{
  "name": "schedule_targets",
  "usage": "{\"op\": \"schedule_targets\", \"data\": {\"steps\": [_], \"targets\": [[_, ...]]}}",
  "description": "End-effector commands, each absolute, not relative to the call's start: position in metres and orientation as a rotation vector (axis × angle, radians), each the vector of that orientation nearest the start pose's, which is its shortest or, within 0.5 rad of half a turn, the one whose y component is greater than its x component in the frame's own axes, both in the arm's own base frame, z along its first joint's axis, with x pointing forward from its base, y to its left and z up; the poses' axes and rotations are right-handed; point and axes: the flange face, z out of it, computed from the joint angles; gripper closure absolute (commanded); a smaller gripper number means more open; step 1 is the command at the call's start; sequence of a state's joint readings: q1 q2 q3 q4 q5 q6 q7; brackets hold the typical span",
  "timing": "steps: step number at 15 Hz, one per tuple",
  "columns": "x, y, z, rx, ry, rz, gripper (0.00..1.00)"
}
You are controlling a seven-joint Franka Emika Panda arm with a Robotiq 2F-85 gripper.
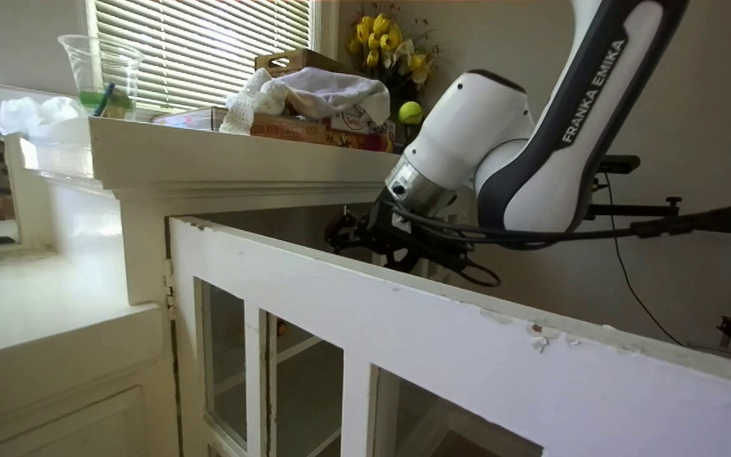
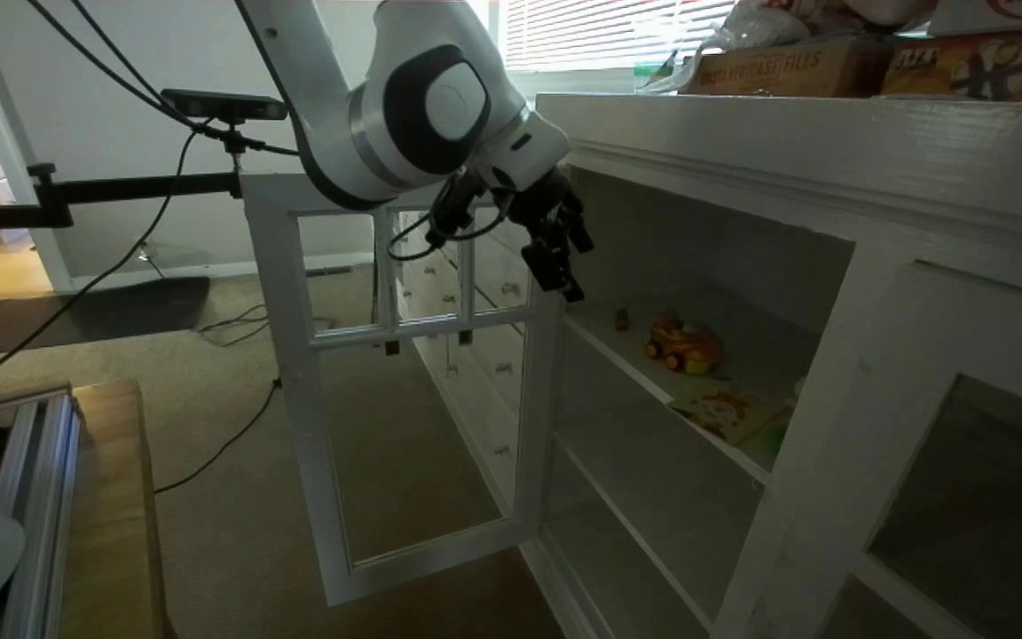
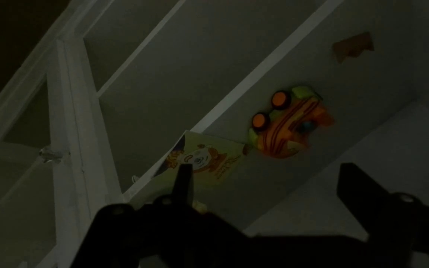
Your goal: Put the car on top of the cabinet.
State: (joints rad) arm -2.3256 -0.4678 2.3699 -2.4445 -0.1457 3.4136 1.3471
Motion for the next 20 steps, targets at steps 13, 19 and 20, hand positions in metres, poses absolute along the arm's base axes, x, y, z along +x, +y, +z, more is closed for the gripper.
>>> {"op": "schedule_targets", "data": {"steps": [13,19,20], "targets": [[0.618,0.055,0.179,-2.405,1.333,-1.107,0.00],[0.638,0.055,0.170,-2.346,1.391,-1.137,0.00],[0.641,0.053,0.168,-2.332,1.401,-1.148,0.00]]}}
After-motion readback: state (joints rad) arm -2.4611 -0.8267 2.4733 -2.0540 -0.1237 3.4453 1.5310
